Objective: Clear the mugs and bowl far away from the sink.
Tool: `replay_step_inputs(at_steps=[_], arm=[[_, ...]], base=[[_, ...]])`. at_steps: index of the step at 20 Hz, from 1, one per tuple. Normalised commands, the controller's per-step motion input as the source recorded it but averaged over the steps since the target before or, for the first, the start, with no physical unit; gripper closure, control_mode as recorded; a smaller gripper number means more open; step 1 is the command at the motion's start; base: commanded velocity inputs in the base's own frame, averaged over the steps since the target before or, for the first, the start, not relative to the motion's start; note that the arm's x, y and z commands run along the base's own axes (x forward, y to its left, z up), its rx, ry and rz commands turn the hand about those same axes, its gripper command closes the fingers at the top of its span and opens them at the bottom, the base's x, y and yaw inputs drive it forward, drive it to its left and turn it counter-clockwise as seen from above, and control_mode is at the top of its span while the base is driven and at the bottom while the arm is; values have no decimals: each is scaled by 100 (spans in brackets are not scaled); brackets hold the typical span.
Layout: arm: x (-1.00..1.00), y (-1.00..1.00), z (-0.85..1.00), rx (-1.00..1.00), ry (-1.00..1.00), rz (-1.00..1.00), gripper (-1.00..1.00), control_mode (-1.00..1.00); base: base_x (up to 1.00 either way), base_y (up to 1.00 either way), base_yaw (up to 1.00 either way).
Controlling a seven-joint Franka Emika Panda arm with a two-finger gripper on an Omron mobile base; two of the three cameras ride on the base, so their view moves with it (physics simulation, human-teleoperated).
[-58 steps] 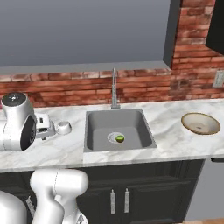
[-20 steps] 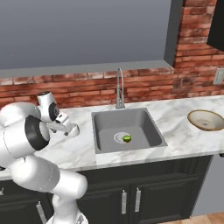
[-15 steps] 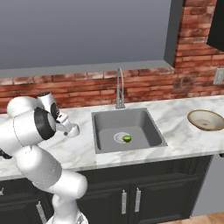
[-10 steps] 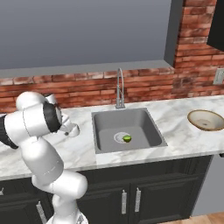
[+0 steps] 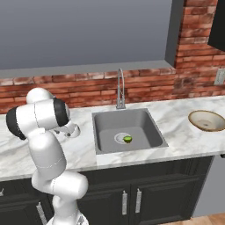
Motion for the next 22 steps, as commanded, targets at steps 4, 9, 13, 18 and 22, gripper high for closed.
replay_step_inputs(at_steps=[4, 9, 13, 18, 22], arm=[[1, -28, -8, 3, 0, -5, -100, -100], [2, -38, -9, 2, 0, -7, -100, -100], [6, -32, -14, 0, 0, -9, -100, -100], [1, -8, -5, 0, 0, -8, 100, -100], [0, 0, 0, 2, 0, -4, 100, -100]], base=[[0, 0, 0], [0, 0, 0], [0, 0, 0], [0, 0, 0], [0, 0, 0]])
